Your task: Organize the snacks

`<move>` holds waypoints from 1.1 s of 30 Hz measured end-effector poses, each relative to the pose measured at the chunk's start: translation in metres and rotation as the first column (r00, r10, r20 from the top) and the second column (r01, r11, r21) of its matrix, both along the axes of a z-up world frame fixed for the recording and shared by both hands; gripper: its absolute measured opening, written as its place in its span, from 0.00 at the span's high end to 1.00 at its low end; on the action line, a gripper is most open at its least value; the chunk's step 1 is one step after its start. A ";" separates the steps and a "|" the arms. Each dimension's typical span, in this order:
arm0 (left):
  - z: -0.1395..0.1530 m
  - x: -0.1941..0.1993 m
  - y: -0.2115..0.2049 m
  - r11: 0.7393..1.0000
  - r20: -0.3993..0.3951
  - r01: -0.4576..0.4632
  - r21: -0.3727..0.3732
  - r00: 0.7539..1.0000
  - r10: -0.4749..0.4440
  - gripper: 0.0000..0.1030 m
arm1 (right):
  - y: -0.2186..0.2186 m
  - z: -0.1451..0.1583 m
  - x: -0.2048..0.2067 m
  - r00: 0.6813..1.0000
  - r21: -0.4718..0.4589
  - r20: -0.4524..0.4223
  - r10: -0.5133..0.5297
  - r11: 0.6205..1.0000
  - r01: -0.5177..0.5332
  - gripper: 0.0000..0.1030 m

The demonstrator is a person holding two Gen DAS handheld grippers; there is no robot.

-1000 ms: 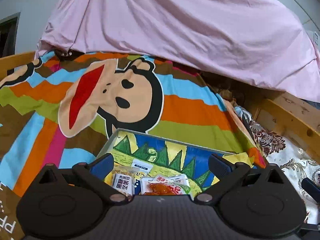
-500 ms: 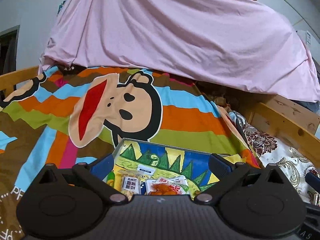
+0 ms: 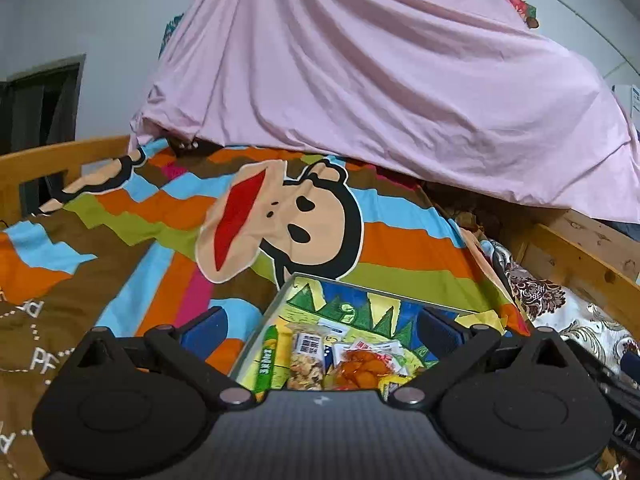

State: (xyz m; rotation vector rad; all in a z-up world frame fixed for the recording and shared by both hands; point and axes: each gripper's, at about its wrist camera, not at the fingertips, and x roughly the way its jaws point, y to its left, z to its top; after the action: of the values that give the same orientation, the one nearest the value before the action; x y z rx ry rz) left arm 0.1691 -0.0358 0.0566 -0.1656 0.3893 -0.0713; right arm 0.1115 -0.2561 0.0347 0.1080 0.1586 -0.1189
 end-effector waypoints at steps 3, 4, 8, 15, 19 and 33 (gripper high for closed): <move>0.002 -0.011 0.003 1.000 0.009 0.004 0.010 1.000 -0.004 0.00 | 0.002 0.001 -0.007 1.000 -0.003 0.001 -0.002 1.000 0.002 0.01; 0.002 -0.014 0.003 1.000 0.011 0.004 0.011 1.000 -0.004 0.00 | 0.003 0.001 -0.010 1.000 -0.001 0.000 -0.002 1.000 0.002 0.01; 0.005 -0.027 0.007 1.000 0.028 0.000 0.008 1.000 0.000 0.00 | 0.005 -0.001 -0.022 1.000 0.001 -0.005 -0.002 1.000 0.002 0.01; 0.001 -0.059 0.015 0.998 0.121 -0.058 0.016 0.991 0.055 0.00 | 0.007 -0.012 -0.049 1.000 -0.001 -0.015 -0.007 1.000 0.007 0.01; -0.003 -0.071 0.019 0.998 0.117 -0.066 0.020 0.991 0.064 0.00 | 0.007 -0.013 -0.065 1.000 0.000 0.005 -0.010 1.000 0.010 0.01; -0.027 -0.117 0.027 0.996 0.126 -0.085 -0.013 0.988 0.086 0.00 | 0.015 -0.016 -0.113 0.999 -0.047 0.027 -0.027 0.998 0.028 0.01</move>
State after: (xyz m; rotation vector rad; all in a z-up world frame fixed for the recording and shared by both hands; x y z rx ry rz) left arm 0.0519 -0.0086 0.0299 -0.1837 0.2550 0.0016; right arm -0.0018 -0.2411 0.0189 0.0644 0.1282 -0.1484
